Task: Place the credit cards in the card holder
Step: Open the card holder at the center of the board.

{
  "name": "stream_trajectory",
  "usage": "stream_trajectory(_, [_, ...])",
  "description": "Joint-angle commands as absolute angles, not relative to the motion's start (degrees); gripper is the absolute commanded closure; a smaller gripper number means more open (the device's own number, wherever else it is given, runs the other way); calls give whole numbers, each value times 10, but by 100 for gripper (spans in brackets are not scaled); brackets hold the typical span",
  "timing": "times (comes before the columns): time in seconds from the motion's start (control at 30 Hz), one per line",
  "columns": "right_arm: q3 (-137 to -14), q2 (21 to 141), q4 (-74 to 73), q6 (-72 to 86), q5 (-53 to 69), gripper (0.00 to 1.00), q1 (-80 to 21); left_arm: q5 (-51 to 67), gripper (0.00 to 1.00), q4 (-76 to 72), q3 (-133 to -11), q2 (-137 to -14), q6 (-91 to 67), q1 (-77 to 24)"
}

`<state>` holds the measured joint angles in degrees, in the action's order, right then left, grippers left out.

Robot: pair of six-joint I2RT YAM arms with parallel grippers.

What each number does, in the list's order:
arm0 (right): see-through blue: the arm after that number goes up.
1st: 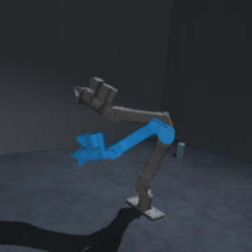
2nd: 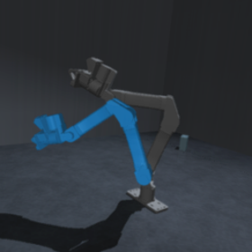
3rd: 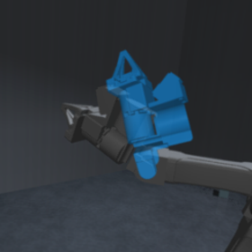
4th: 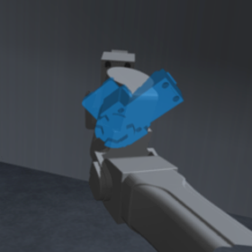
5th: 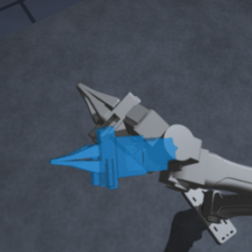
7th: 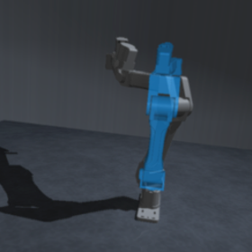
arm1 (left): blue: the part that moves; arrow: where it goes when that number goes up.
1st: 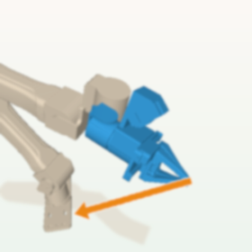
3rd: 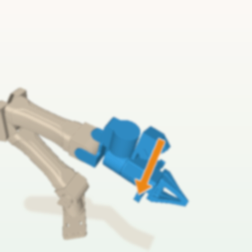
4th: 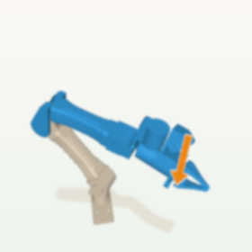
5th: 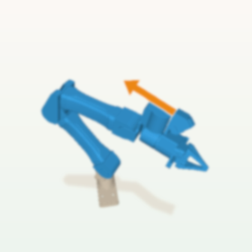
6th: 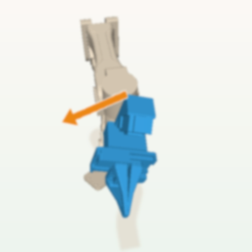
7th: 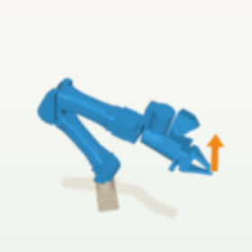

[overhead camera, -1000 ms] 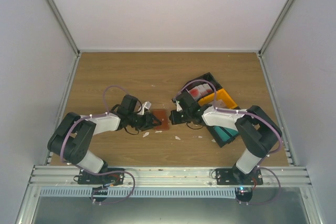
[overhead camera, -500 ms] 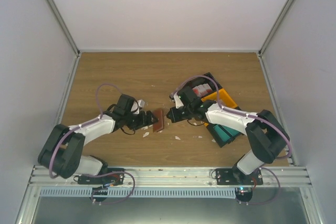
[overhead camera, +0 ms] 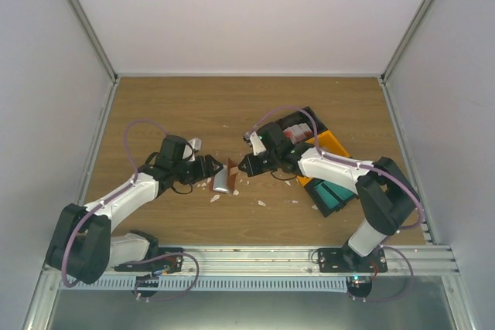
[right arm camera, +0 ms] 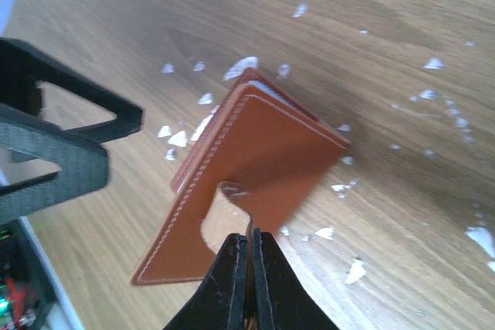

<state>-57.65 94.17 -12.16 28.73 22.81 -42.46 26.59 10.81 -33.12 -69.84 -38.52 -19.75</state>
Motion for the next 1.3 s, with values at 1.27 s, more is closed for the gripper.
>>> stream_trajectory(1.27, [-598, 863, -199, 248, 98, 63, -419, 501, 62, -53, -371, -884, -353, -228])
